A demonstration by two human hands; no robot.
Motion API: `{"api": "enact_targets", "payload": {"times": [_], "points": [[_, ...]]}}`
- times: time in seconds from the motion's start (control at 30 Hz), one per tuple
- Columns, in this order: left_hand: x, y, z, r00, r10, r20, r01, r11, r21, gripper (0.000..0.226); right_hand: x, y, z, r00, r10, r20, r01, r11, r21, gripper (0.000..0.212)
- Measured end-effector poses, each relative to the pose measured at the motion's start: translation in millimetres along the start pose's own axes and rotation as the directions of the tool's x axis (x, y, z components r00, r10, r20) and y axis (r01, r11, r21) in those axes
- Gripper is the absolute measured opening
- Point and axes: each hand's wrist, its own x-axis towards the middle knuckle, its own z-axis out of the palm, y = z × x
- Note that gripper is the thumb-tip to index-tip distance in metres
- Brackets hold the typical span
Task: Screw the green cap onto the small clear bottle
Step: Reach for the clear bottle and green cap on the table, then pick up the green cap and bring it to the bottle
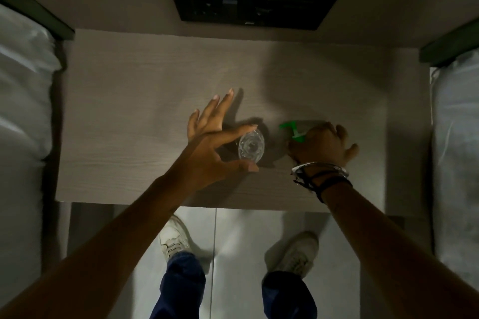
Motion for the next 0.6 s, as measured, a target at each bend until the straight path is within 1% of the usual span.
{"api": "enact_targets", "payload": {"times": [0.03, 0.07, 0.1, 0.13, 0.17, 0.23, 0.27, 0.3, 0.33, 0.37, 0.43, 0.47, 0.53, 0.6], "points": [[0.3, -0.5, -0.7, 1.0, -0.003, 0.008, 0.003, 1.0, 0.009, 0.067, -2.6, -3.4, -10.3, 1.0, 0.016, -0.018, -0.013, 0.991, 0.135, 0.029], [0.6, -1.3, -1.0, 1.0, -0.008, 0.015, 0.007, 1.0, 0.019, 0.067, -5.1, -6.8, -23.1, 0.999, 0.015, -0.032, -0.004, 0.949, 0.315, 0.031], [1.0, -2.0, -0.7, 1.0, -0.017, 0.024, 0.016, 1.0, 0.026, 0.067, -8.3, -9.6, -37.1, 0.999, -0.018, -0.052, 0.041, 0.862, 0.505, 0.036], [1.1, -3.2, -0.4, 0.999, -0.028, 0.032, 0.027, 0.999, 0.032, 0.067, -13.0, -13.1, -51.6, 0.994, -0.071, -0.089, 0.112, 0.741, 0.662, 0.04], [1.4, -4.0, -0.2, 0.999, -0.031, 0.039, 0.029, 0.999, 0.039, 0.068, -19.5, -16.6, -65.5, 0.983, -0.113, -0.145, 0.183, 0.612, 0.769, 0.039], [1.0, -4.7, 0.5, 0.999, -0.019, 0.041, 0.016, 0.998, 0.057, 0.071, -33.6, -23.5, -85.7, 0.956, -0.158, -0.246, 0.289, 0.382, 0.878, 0.024], [0.9, -4.7, 0.8, 0.999, -0.017, 0.04, 0.015, 0.998, 0.059, 0.073, -39.8, -26.9, -90.9, 0.943, -0.181, -0.279, 0.323, 0.29, 0.901, 0.018], [0.5, -4.3, 0.6, 0.999, -0.021, 0.039, 0.019, 0.998, 0.053, 0.073, -45.8, -30.6, -94.3, 0.929, -0.211, -0.303, 0.347, 0.22, 0.911, 0.017], [0.0, -3.8, 0.7, 0.999, -0.026, 0.036, 0.025, 0.999, 0.045, 0.073, -49.3, -32.7, -95.1, 0.916, -0.241, -0.321, 0.367, 0.177, 0.913, 0.02], [-0.7, -2.9, 0.3, 0.999, -0.031, 0.033, 0.029, 0.999, 0.041, 0.072, -51.7, -34.2, -94.6, 0.906, -0.264, -0.331, 0.379, 0.156, 0.912, 0.024], [-1.8, -2.1, 1.5, 0.999, -0.035, 0.027, 0.034, 0.999, 0.037, 0.071, -53.4, -34.1, -90.7, 0.894, -0.291, -0.341, 0.398, 0.166, 0.902, 0.032], [-2.2, -2.3, 1.8, 0.999, -0.039, 0.026, 0.038, 0.999, 0.033, 0.071, -54.1, -33.9, -87.3, 0.886, -0.305, -0.349, 0.416, 0.193, 0.889, 0.034], [-1.8, -3.3, 2.3, 0.999, -0.043, 0.024, 0.042, 0.998, 0.039, 0.072, -59.9, -34.7, -80.9, 0.862, -0.335, -0.382, 0.48, 0.293, 0.827, 0.035], [-0.7, -6.0, 3.2, 0.999, -0.041, 0.019, 0.04, 0.997, 0.069, 0.072, -65.4, -36.4, -71.7, 0.823, -0.386, -0.416, 0.555, 0.388, 0.736, 0.04]]}}
